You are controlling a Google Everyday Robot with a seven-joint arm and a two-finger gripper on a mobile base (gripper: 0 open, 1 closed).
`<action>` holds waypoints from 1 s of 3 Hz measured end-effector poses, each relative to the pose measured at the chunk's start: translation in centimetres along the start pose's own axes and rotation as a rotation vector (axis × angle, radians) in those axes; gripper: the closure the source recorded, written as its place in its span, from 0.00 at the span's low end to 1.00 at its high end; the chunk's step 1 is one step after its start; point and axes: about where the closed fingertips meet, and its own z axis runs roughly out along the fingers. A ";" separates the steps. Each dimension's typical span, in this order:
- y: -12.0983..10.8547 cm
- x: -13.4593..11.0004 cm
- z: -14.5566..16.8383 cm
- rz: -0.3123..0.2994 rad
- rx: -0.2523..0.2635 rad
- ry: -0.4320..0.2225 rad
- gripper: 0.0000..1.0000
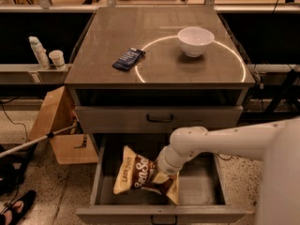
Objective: Pick brown chip bag from middle drawer and place on counter
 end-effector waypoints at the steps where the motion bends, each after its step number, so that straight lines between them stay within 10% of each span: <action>1: 1.3 -1.1 -5.9 -0.038 0.012 -0.084 1.00; 3: 2.9 -5.4 -17.8 -0.171 0.047 -0.234 1.00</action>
Offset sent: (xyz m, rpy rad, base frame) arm -0.0346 -0.0296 0.1859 0.2754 -0.1229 0.1297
